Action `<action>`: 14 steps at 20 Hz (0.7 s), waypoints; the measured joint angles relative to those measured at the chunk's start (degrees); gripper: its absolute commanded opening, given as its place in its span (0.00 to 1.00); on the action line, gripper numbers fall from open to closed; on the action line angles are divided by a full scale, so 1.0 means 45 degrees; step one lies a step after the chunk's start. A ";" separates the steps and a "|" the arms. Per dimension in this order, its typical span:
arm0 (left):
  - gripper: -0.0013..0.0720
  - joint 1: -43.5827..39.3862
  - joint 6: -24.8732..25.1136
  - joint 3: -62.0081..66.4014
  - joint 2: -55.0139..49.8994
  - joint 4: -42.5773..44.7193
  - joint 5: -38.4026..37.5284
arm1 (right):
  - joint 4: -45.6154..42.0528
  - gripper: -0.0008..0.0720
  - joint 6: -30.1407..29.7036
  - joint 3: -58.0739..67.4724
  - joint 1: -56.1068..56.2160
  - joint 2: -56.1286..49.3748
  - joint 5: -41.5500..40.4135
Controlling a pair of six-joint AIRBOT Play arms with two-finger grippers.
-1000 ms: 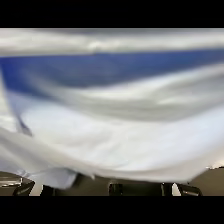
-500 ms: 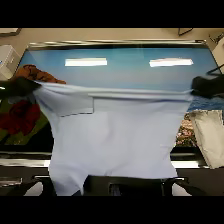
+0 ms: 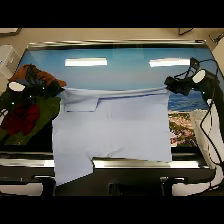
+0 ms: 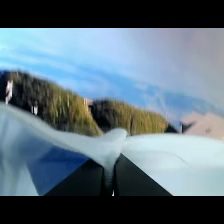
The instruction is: Fold the clothes and pants, and hang the long-sleeved shirts on hangers.
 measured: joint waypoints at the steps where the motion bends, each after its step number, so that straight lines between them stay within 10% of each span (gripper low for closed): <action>1: 0.06 -0.0097 0.0063 0.0350 -0.0340 -0.0024 0.0427 | 0.0058 0.06 0.0219 0.0000 0.0000 -0.0175 -0.0879; 9: 0.06 -0.0874 0.0194 0.1316 -0.2215 -0.0005 0.2127 | -0.0058 0.06 0.0933 0.0049 -0.0024 -0.1700 -0.2535; 14: 0.06 -0.0282 0.0466 0.2118 -0.1715 0.0228 0.0306 | -0.0976 0.06 0.0777 0.1545 -0.0024 -0.1569 -0.0136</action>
